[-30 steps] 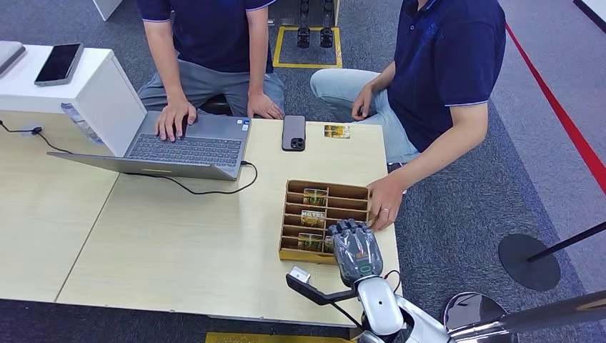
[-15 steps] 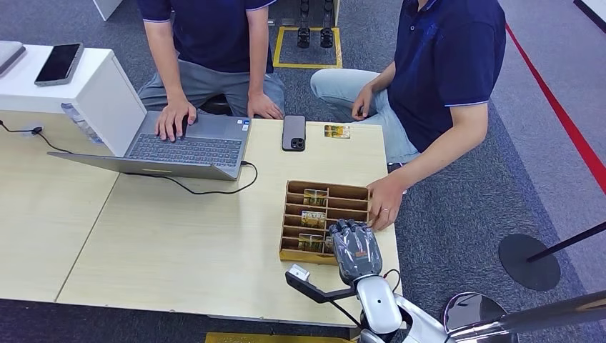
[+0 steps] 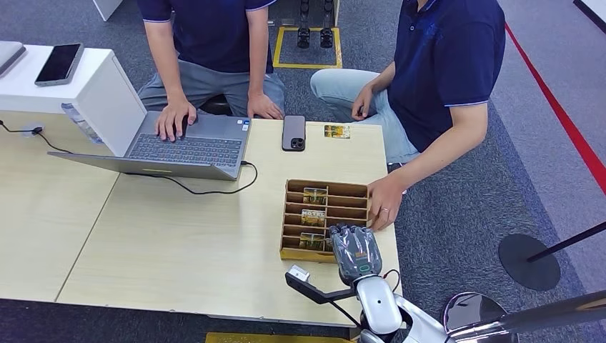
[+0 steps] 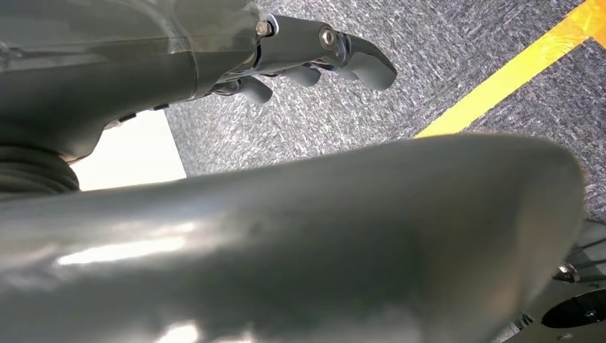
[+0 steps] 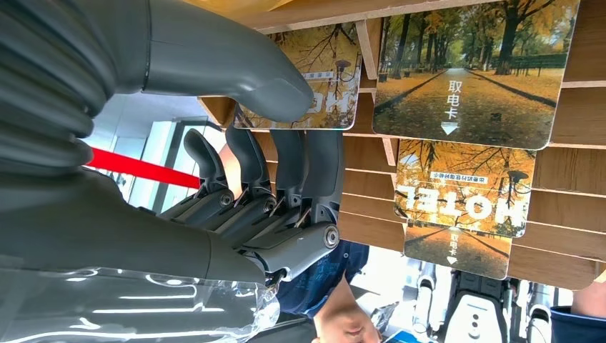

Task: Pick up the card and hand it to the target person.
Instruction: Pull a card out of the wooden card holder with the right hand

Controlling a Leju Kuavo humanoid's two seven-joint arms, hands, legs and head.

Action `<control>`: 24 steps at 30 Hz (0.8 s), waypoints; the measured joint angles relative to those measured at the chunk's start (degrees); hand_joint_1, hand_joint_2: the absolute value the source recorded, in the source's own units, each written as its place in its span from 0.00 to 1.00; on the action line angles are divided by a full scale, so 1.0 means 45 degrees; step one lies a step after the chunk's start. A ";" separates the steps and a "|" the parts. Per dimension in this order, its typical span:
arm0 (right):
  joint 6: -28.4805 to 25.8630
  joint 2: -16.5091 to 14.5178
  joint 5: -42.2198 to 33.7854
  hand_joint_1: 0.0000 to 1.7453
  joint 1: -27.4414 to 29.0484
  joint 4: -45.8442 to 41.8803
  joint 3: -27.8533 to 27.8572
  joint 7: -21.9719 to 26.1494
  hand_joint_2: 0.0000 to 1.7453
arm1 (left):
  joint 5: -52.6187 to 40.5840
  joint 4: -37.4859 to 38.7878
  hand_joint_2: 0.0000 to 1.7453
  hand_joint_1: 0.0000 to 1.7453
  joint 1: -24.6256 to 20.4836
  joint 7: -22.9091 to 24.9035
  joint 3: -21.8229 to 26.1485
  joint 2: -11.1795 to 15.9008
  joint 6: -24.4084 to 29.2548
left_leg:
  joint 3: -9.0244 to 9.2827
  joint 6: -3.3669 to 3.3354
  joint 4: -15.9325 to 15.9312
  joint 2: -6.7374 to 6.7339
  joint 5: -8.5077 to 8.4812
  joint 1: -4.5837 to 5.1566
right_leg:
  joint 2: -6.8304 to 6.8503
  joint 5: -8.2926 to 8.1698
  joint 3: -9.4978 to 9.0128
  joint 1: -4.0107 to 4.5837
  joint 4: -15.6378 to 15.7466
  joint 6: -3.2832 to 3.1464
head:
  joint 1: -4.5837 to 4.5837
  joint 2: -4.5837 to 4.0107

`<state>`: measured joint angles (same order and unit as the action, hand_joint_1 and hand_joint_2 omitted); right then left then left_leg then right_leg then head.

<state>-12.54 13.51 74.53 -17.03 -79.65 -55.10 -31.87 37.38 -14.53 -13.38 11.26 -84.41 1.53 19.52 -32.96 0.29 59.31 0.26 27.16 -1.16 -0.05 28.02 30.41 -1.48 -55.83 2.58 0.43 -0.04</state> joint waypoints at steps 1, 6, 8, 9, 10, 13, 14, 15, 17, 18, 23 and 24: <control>-0.0001 0.0000 0.0000 0.77 0.0000 0.0000 0.0000 0.0000 1.00 | 0.0000 0.0000 0.00 0.00 0.0000 0.0000 0.0000 0.0000 0.0004 | 0.0000 0.0000 0.0000 0.0000 0.0000 0.0000 | 0.0000 0.0000 0.0000 0.0000 0.0000 0.0000 | 0.0000 0.0000; -0.0001 0.0000 0.0000 0.77 0.0000 0.0000 0.0000 0.0004 1.00 | 0.0000 0.0000 0.00 0.00 0.0001 0.0000 0.0000 0.0000 0.0008 | 0.0000 0.0000 0.0000 0.0000 0.0000 0.0000 | 0.0000 0.0000 0.0000 0.0000 0.0000 0.0000 | 0.0000 0.0000; -0.0001 0.0000 0.0000 0.77 0.0000 0.0000 0.0000 0.0017 1.00 | 0.0016 0.0000 0.00 0.00 0.0001 -0.0008 0.0000 0.0000 0.0022 | 0.0000 0.0000 0.0000 0.0000 0.0000 0.0000 | 0.0000 0.0000 0.0000 0.0000 0.0000 0.0000 | 0.0000 0.0000; -0.0001 0.0000 0.0000 0.78 0.0000 0.0000 0.0000 0.0026 1.00 | 0.0050 0.0000 0.00 0.00 0.0001 -0.0030 0.0001 0.0000 0.0034 | 0.0000 0.0000 0.0000 0.0000 0.0000 0.0000 | 0.0000 0.0000 0.0000 0.0000 0.0000 0.0000 | 0.0001 0.0000; -0.0001 0.0000 0.0000 0.79 0.0000 0.0000 0.0000 0.0034 1.00 | 0.0097 0.0000 0.25 0.00 0.0001 -0.0072 0.0002 0.0000 0.0051 | 0.0000 0.0000 0.0000 0.0000 0.0000 0.0000 | 0.0000 0.0000 0.0000 0.0000 0.0000 0.0000 | 0.0000 0.0000; -0.0001 0.0000 0.0000 0.84 0.0001 0.0000 0.0000 0.0070 1.00 | 0.0199 0.0000 1.00 0.00 0.0002 -0.0273 0.0005 0.0000 0.0108 | 0.0000 0.0000 0.0000 0.0000 0.0000 0.0000 | 0.0000 0.0000 0.0000 0.0000 0.0000 0.0000 | 0.0000 0.0000; -0.0001 0.0000 0.0000 0.84 0.0002 0.0000 -0.0001 0.0089 1.00 | 0.0202 0.0000 1.00 0.00 0.0003 -0.0343 0.0005 0.0000 0.0129 | 0.0000 0.0000 0.0000 0.0000 0.0000 0.0000 | 0.0000 0.0000 0.0000 0.0000 0.0000 0.0000 | 0.0001 0.0000; -0.0002 0.0000 -0.0001 0.84 0.0003 0.0000 -0.0002 0.0104 1.00 | 0.0200 0.0000 1.00 0.00 0.0002 -0.0408 0.0005 0.0000 0.0160 | 0.0000 0.0000 0.0000 0.0000 0.0000 0.0000 | 0.0000 0.0000 0.0000 0.0000 0.0000 0.0000 | 0.0000 0.0000; -0.0022 0.0000 -0.0005 0.84 0.0009 0.0000 -0.0005 0.0114 1.00 | 0.0186 0.0000 1.00 0.00 0.0002 -0.0534 0.0005 0.0000 0.0276 | 0.0000 0.0000 0.0000 0.0000 0.0000 0.0000 | 0.0000 0.0000 0.0000 0.0000 0.0000 0.0000 | 0.0000 0.0000; -0.0050 0.0000 -0.0011 0.84 0.0014 0.0000 -0.0005 0.0114 1.00 | 0.0180 0.0000 1.00 0.00 0.0002 -0.0578 0.0005 0.0000 0.0351 | 0.0001 0.0000 0.0000 0.0000 0.0000 0.0000 | 0.0000 0.0000 0.0000 0.0000 0.0000 0.0000 | 0.0000 0.0000; -0.0472 0.0000 -0.0025 0.84 0.0075 0.0000 -0.0001 0.0097 1.00 | 0.0261 0.0000 1.00 0.00 0.0009 -0.0651 0.0005 0.0000 0.0574 | -0.0002 0.0000 0.0000 0.0001 0.0000 0.0000 | 0.0001 0.0000 0.0000 0.0000 0.0000 0.0000 | 0.0000 0.0000; -0.0608 0.0002 -0.0015 0.84 0.0085 -0.0001 0.0000 0.0075 1.00 | 0.0295 0.0000 1.00 0.00 0.0013 -0.0648 0.0005 0.0000 0.0590 | -0.0002 0.0000 0.0000 0.0001 0.0000 0.0000 | 0.0000 0.0000 0.0001 0.0000 0.0000 0.0000 | 0.0000 0.0000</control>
<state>-15.27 13.52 74.47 -16.65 -79.65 -55.10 -31.53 38.70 -14.53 -13.32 8.34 -84.39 1.53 22.17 -32.97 0.29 59.31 0.26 27.16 -1.16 -0.04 28.02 30.42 -1.48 -55.83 2.58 0.43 -0.04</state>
